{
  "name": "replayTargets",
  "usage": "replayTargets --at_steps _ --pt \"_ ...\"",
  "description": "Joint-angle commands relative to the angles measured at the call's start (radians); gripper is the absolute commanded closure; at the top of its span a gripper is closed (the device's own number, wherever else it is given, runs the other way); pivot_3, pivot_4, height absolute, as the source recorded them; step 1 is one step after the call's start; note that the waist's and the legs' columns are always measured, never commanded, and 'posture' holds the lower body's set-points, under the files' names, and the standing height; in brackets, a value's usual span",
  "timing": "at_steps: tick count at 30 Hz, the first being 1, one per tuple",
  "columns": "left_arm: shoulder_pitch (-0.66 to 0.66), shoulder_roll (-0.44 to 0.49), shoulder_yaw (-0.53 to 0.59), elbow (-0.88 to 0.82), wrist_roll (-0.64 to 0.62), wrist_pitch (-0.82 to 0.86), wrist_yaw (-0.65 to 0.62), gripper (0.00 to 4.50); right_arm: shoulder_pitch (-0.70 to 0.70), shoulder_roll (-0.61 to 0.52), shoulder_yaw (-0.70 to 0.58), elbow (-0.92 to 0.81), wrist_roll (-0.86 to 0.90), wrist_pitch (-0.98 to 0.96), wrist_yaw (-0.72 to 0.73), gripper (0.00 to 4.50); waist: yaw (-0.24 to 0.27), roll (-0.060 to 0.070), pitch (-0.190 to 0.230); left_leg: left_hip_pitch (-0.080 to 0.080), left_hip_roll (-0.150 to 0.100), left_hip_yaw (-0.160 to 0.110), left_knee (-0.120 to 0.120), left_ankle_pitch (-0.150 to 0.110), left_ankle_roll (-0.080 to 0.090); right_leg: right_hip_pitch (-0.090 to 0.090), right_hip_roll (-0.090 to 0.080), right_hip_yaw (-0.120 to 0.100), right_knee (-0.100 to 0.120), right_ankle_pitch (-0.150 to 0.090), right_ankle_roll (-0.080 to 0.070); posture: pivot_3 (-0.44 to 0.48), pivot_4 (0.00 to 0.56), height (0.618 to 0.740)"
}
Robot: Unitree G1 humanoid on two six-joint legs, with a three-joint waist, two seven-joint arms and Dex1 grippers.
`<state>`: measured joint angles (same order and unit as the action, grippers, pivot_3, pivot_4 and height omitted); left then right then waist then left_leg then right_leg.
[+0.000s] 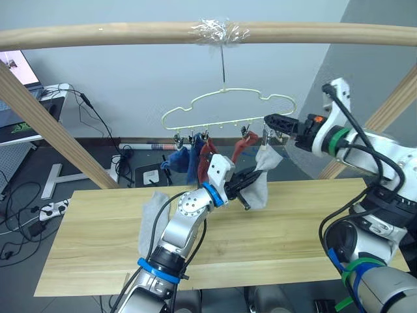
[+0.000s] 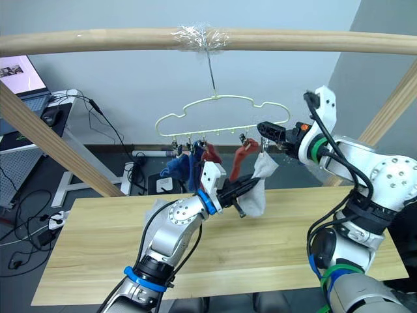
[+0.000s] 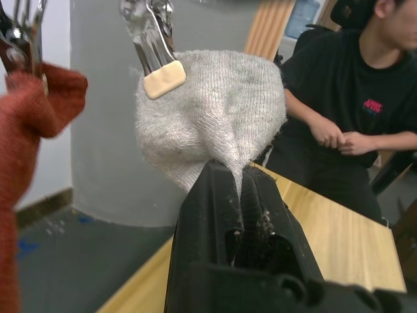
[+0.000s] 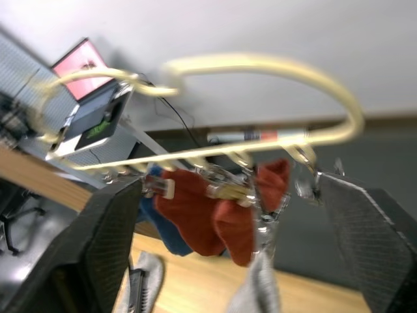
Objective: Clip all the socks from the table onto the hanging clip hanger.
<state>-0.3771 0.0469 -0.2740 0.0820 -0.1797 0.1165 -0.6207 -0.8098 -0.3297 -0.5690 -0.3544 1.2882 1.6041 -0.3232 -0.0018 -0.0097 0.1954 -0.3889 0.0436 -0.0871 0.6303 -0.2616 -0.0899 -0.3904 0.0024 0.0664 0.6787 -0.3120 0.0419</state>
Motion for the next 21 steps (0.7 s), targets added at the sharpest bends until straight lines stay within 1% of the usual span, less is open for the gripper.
replayTargets --at_steps 1,4,5,7,10,12,15,18,21 --pt "-0.013 -0.020 0.028 -0.027 -0.061 0.071 -0.004 3.68 0.101 -0.061 0.044 -0.171 0.050 -0.034 0.032 0.00 -0.001 0.000 0.000 -0.001 0.000 0.000 0.000 0.000 0.000 0.000 0.000 0.000 0.000 0.000 0.000 0.029 0.186 0.740" --pt "-0.017 -0.014 0.035 -0.011 -0.070 0.092 -0.012 2.90 0.199 -0.117 0.092 -0.263 0.014 -0.089 0.049 0.00 -0.004 0.000 0.000 -0.001 0.000 0.000 0.000 0.000 0.000 -0.001 0.000 0.000 0.000 0.000 0.000 0.023 0.184 0.740" --pt "-0.016 -0.008 0.038 -0.001 -0.070 0.100 -0.016 2.61 0.243 -0.147 0.119 -0.304 -0.018 -0.113 0.070 0.00 -0.005 0.000 0.000 -0.001 0.000 0.000 0.000 0.000 0.000 -0.001 0.000 0.000 0.000 0.000 0.000 0.023 0.184 0.740" --pt "-0.014 0.017 0.045 0.017 -0.065 0.097 -0.033 2.18 0.358 -0.169 0.170 -0.389 -0.111 -0.186 0.079 0.00 -0.007 0.000 0.000 -0.001 0.000 0.000 0.000 0.000 0.000 -0.001 0.000 0.000 0.000 0.000 0.000 0.021 0.181 0.740" --pt "-0.010 0.067 0.056 0.006 -0.057 0.084 -0.059 1.44 0.486 -0.179 0.255 -0.461 -0.247 -0.312 0.102 0.00 -0.014 0.000 0.000 0.000 0.001 0.000 0.000 0.000 0.000 -0.001 0.002 0.001 0.000 0.000 0.001 0.024 0.178 0.740" --pt "-0.007 0.112 0.068 -0.013 -0.060 0.079 -0.085 0.93 0.568 -0.156 0.313 -0.492 -0.332 -0.404 0.119 0.00 -0.022 0.000 0.000 0.000 0.001 0.001 0.000 0.000 0.000 -0.001 0.002 0.001 0.001 0.000 0.001 0.036 0.174 0.740" --pt "-0.011 0.177 0.116 -0.070 -0.117 0.120 -0.131 0.09 0.647 -0.129 0.407 -0.516 -0.486 -0.547 0.124 0.00 -0.029 0.000 0.000 0.000 0.001 0.000 0.000 0.000 -0.001 -0.001 0.002 0.001 0.001 -0.001 0.001 0.043 0.172 0.740" --pt "-0.020 0.246 0.143 -0.114 -0.135 0.117 -0.184 0.04 0.671 -0.115 0.490 -0.507 -0.635 -0.669 0.126 0.00 -0.030 0.000 0.000 0.001 0.001 0.001 0.000 0.001 -0.001 -0.001 0.002 0.001 0.001 -0.001 0.001 0.066 0.164 0.740" --pt "-0.037 0.324 0.192 -0.191 -0.189 0.117 -0.265 0.00 0.646 -0.090 0.573 -0.461 -0.776 -0.755 0.088 0.48 -0.025 -0.001 0.000 0.001 0.001 0.000 0.001 0.001 -0.001 -0.001 0.001 0.001 0.001 -0.001 0.001 0.087 0.154 0.740"
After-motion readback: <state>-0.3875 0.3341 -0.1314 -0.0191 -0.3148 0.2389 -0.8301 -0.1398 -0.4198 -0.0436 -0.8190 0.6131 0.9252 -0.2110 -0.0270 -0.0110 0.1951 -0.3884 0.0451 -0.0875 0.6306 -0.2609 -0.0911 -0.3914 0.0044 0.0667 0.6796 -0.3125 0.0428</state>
